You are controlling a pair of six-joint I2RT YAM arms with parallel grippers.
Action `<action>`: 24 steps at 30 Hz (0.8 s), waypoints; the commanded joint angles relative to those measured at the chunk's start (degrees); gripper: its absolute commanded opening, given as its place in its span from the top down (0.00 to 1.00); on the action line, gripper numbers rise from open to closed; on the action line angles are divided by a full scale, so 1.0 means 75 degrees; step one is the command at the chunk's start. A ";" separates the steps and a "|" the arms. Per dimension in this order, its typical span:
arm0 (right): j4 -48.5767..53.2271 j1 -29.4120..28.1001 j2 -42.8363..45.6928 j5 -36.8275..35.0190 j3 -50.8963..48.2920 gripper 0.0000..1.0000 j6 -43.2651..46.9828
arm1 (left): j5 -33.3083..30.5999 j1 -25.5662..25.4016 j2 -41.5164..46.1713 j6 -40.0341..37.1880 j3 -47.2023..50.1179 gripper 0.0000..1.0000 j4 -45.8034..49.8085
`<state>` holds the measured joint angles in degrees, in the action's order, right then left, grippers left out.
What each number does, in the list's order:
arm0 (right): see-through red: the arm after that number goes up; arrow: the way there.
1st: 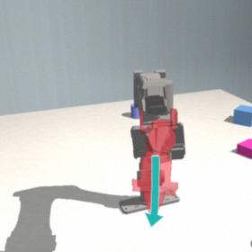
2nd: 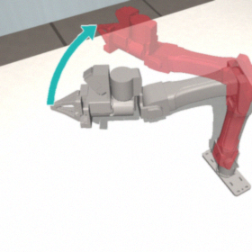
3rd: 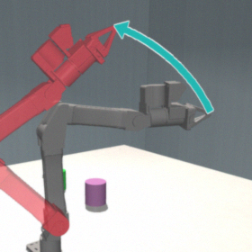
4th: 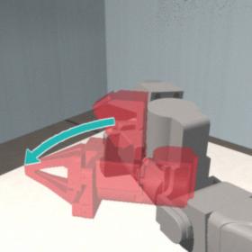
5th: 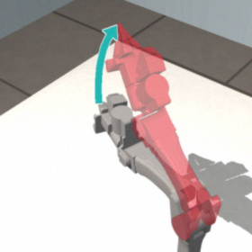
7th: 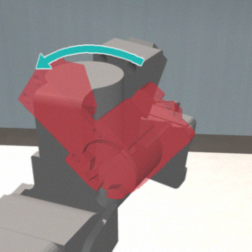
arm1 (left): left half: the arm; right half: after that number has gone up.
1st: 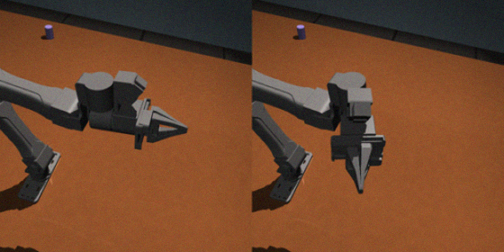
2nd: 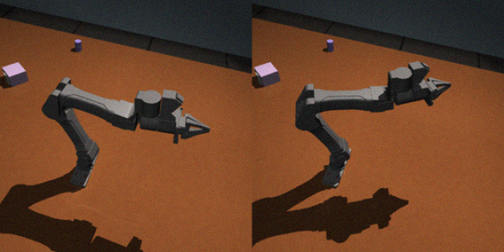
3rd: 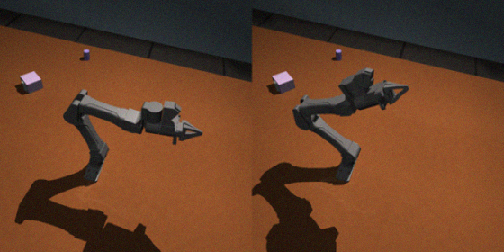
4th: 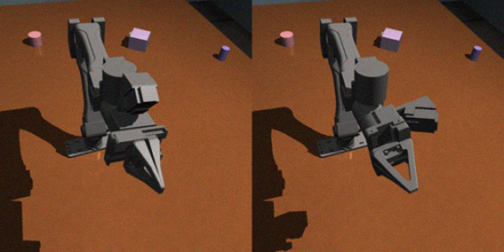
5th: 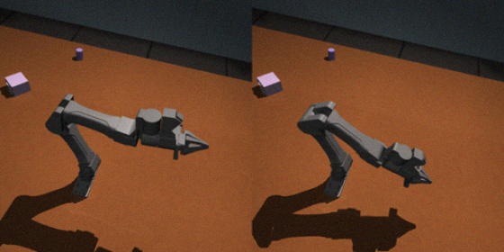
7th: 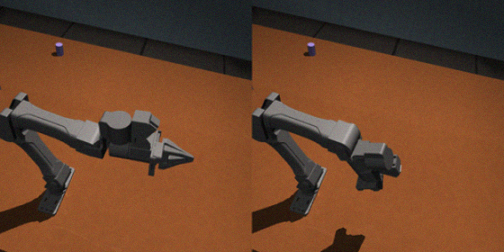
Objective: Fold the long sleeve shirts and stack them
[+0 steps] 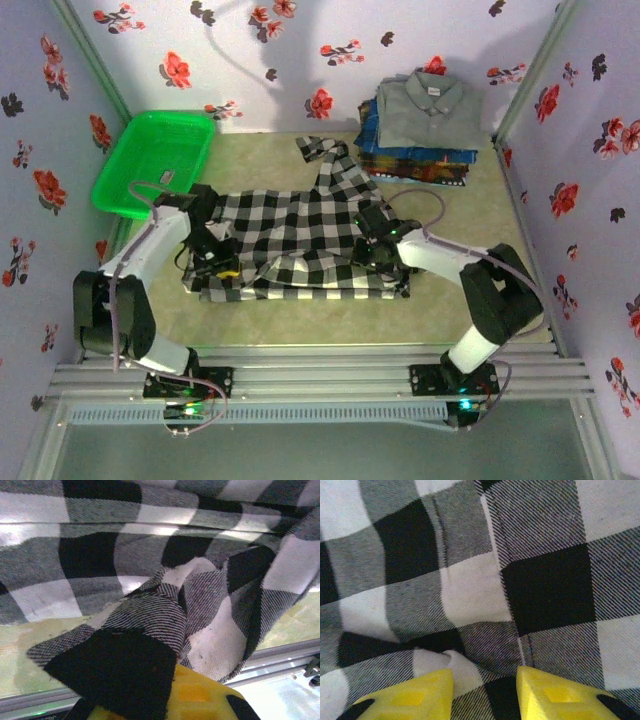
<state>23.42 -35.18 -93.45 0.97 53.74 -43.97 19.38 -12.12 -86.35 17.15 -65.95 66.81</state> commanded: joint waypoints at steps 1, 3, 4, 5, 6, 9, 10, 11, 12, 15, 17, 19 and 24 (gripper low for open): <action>-0.0110 -0.0070 -0.0331 -0.0038 0.0158 0.61 -0.0094 | -0.0252 0.0187 -0.0316 -0.0486 -0.0255 1.00 0.0279; -0.0006 -0.0090 -0.0517 -0.0209 0.0212 0.63 -0.0068 | -0.0253 0.0303 -0.0525 -0.0579 -0.0399 1.00 0.0341; 0.0015 -0.0091 -0.0584 -0.0270 0.0221 0.63 -0.0075 | -0.0243 0.0332 -0.0602 -0.0629 -0.0455 1.00 0.0352; 0.0018 -0.0096 -0.0673 -0.0331 0.0238 0.64 -0.0036 | -0.0280 0.0381 -0.0681 -0.0704 -0.0517 0.98 0.0361; 0.0003 -0.0123 -0.0737 -0.0398 0.0236 0.64 0.0001 | -0.0527 0.0483 -0.0759 -0.0715 -0.0586 0.93 0.0367; -0.0051 -0.0187 -0.0934 -0.0389 0.0253 0.64 0.0052 | -0.1535 0.1001 -0.0745 -0.0307 -0.0656 0.79 -0.0178; -0.0087 -0.0219 -0.0988 -0.0349 0.0253 0.64 0.0060 | -0.1710 0.1248 -0.0740 -0.0087 -0.0712 0.72 -0.0353; -0.0109 -0.0277 -0.1012 -0.0329 0.0272 0.63 0.0079 | -0.1751 0.1484 -0.0714 0.0176 -0.0755 0.64 -0.0619; -0.0100 -0.0328 -0.1050 -0.0317 0.0299 0.62 0.0096 | -0.1751 0.1654 -0.0679 0.0395 -0.0809 0.58 -0.0880; -0.0065 -0.0406 -0.1119 -0.0200 0.0357 0.61 0.0120 | -0.2048 0.1702 -0.0696 0.0741 -0.1166 0.36 -0.0969; -0.0071 -0.0430 -0.1103 -0.0154 0.0347 0.59 0.0143 | -0.2288 0.1701 -0.0517 0.0921 -0.1231 0.30 -0.0938; -0.0050 -0.0431 -0.1083 -0.0128 0.0335 0.57 0.0150 | -0.1838 0.1689 -0.0198 0.1197 -0.1071 0.22 -0.0978; 0.0027 -0.0429 -0.1081 -0.0109 0.0369 0.53 0.0249 | -0.0704 0.1126 0.0533 0.1318 -0.0219 0.17 -0.0631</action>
<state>21.65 -37.93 -99.57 -0.95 56.64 -43.03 9.56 -1.45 -85.30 25.19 -70.94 58.74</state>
